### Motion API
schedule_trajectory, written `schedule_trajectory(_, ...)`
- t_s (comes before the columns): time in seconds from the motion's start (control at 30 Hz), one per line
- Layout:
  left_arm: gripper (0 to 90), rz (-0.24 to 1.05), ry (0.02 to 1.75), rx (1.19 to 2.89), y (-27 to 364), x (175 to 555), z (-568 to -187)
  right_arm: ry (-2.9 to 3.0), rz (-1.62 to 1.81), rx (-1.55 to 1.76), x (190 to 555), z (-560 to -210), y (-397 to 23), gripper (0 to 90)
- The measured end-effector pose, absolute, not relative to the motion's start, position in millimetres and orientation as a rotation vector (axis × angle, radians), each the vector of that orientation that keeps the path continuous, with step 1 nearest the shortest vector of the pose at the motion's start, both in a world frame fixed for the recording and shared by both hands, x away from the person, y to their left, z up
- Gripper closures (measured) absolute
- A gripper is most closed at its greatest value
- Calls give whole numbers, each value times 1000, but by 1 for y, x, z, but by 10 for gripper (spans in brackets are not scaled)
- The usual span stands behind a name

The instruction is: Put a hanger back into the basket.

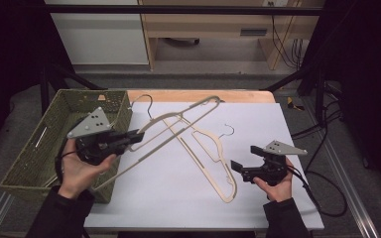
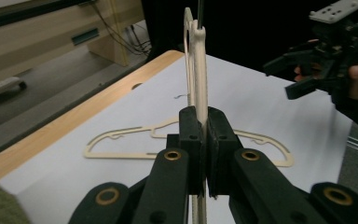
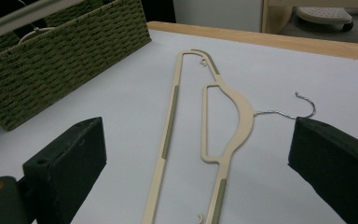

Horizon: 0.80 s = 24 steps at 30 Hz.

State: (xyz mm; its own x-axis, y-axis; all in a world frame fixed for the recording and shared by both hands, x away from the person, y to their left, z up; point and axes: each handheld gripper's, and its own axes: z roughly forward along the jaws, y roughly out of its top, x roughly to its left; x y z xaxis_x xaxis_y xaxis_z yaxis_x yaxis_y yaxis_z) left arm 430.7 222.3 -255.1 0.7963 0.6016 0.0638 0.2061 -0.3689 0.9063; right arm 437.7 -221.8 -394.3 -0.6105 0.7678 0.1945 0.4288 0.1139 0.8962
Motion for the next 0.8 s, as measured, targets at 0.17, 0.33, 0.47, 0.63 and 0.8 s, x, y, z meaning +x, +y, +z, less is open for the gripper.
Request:
schedule_trajectory(0.17, 869, 527, 631, 1932, 249, 439, -239, 2081, 1492, 1164, 438, -395, -222, 48)
schedule_trajectory(0.33, 869, 589, 665, 1930, 275, 445, -230, 2083, 1494, 1162, 438, -395, -222, 47)
schedule_trajectory(0.47, 868, 612, 688, 1920, 293, 452, -228, 2087, 1497, 1164, 438, -395, -222, 47)
schedule_trajectory(0.63, 868, 644, 729, 1916, 314, 461, -230, 2088, 1496, 1159, 438, -395, -222, 47)
schedule_trajectory(0.8, 868, 661, 773, 1890, 335, 469, -235, 2084, 1497, 1164, 438, -395, -222, 47)
